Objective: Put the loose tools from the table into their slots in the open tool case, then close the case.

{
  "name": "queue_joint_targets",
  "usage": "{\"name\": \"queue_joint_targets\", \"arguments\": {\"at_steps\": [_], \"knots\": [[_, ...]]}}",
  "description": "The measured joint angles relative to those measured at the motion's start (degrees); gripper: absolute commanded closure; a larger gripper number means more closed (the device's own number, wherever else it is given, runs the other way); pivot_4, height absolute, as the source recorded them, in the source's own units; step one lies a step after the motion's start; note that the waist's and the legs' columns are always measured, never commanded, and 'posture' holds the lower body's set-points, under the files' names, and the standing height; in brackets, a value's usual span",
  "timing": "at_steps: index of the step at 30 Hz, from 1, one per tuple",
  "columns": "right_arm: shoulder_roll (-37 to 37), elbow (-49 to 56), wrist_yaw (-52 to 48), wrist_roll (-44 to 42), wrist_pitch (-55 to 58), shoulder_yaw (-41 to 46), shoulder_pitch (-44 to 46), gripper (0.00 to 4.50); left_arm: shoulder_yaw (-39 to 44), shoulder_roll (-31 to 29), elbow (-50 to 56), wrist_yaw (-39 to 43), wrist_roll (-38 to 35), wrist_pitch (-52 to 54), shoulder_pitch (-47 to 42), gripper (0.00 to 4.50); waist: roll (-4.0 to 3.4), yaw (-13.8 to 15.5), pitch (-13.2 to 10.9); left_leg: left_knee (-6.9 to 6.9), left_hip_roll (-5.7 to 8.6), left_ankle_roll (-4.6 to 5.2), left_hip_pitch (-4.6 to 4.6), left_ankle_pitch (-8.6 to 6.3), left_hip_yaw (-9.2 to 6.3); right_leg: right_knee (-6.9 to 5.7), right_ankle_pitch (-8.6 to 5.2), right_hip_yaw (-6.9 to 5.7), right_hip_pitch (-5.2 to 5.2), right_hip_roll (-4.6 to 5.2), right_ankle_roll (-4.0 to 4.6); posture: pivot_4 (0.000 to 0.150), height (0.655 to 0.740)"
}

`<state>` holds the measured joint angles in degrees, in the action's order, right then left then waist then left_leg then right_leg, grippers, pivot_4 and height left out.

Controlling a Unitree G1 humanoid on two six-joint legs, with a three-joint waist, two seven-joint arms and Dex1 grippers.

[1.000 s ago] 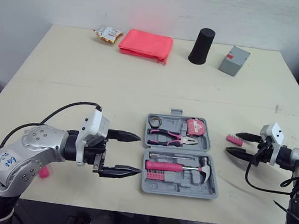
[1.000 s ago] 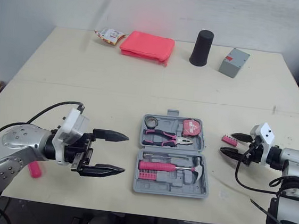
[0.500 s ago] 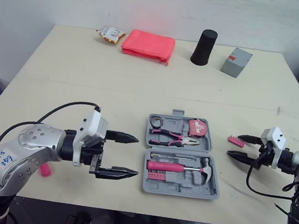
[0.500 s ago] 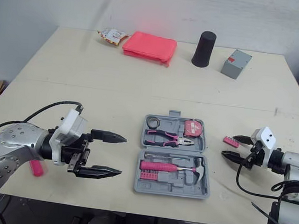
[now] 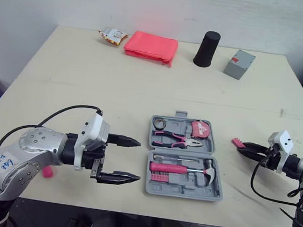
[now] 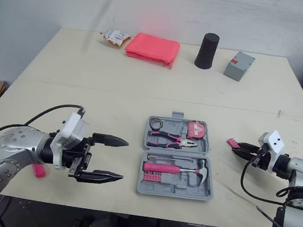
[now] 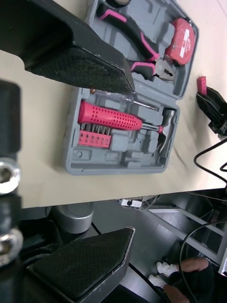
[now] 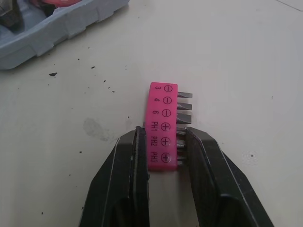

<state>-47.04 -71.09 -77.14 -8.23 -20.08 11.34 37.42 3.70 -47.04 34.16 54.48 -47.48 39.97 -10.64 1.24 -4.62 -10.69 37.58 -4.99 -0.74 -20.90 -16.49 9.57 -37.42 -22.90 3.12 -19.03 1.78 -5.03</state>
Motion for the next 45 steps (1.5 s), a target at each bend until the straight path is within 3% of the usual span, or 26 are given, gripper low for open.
{"name": "queue_joint_targets", "arguments": {"at_steps": [4,7,10,14,18,24,33,36,45], "knots": [[0.1,0.9,-0.1,-0.9,-1.1,0.6,-0.8,3.74,-1.2,2.0,0.1,-0.3,0.6,-1.0,-0.1,0.0,-0.01,0.0,0.0,0.01,0.12,0.1,-0.01,0.02,-0.02,0.02,0.06,-0.01,0.03,0.1,-0.08,0.15,0.74],[0.0,8.2,-1.6,-2.7,-1.2,1.1,-3.0,3.74,-2.8,4.3,-0.3,-0.1,2.7,-3.9,-0.4,0.0,-0.13,-0.1,-0.1,-0.09,0.11,0.1,-0.05,0.02,-0.01,0.05,0.06,-0.01,-0.03,0.07,-0.09,0.15,0.74],[-1.5,25.1,1.3,-3.3,3.7,1.1,-8.9,3.74,-3.9,5.5,-1.6,0.9,5.9,-8.0,-0.9,0.0,-0.19,-0.1,-0.1,-0.27,0.03,-0.02,-0.33,0.08,0.01,0.0,0.05,0.03,-0.47,-0.01,-0.06,0.15,0.74],[-7.1,51.5,6.7,-3.9,21.8,0.8,-19.0,3.74,-4.6,6.1,-4.0,3.8,9.7,-13.9,-1.0,0.0,-0.21,0.2,-0.1,-0.45,-0.12,-0.19,-0.39,0.06,0.03,0.02,-0.05,0.05,-0.64,-0.14,0.09,0.15,0.74],[-15.0,77.5,3.6,-9.9,37.4,0.1,-25.4,3.74,-4.9,7.0,-6.7,7.0,9.9,-16.7,-1.2,0.0,-0.31,-0.1,-0.1,-0.51,-0.27,-0.27,-0.34,0.02,0.07,0.02,-0.09,0.08,-0.64,-0.28,0.15,0.15,0.74],[-19.9,99.4,4.5,-14.3,50.3,-5.1,-25.5,3.74,-8.4,8.2,-9.8,11.6,13.0,-21.8,-0.3,0.0,-0.13,0.1,-0.2,-0.51,-0.25,-0.25,-0.36,-0.03,0.08,0.11,-0.09,0.07,-0.62,-0.22,0.17,0.15,0.74],[-23.1,114.5,10.8,-13.0,63.9,-16.3,-25.7,3.74,-11.0,11.3,-12.6,11.1,16.6,-25.5,-0.2,0.0,-0.11,0.4,-0.2,-0.58,-0.28,-0.24,-0.59,-0.14,0.08,0.41,-0.1,0.07,-0.76,-0.21,0.19,0.15,0.74],[-26.2,115.7,11.6,-11.3,65.3,-17.9,-26.7,3.74,-10.8,10.7,-12.1,10.5,16.6,-24.9,1.2,0.0,-0.08,0.4,-0.2,-0.6,-0.3,-0.24,-0.59,-0.15,0.08,0.46,-0.1,0.06,-0.75,-0.22,0.19,0.15,0.74],[-24.7,115.7,14.1,-9.5,67.9,-24.4,-22.1,3.74,-10.6,10.5,-8.5,8.2,15.5,-21.2,2.6,0.0,-0.07,0.0,-0.2,-0.58,-0.33,-0.24,-0.55,-0.15,0.1,0.4,-0.11,0.06,-0.75,-0.23,0.22,0.15,0.74]]}}
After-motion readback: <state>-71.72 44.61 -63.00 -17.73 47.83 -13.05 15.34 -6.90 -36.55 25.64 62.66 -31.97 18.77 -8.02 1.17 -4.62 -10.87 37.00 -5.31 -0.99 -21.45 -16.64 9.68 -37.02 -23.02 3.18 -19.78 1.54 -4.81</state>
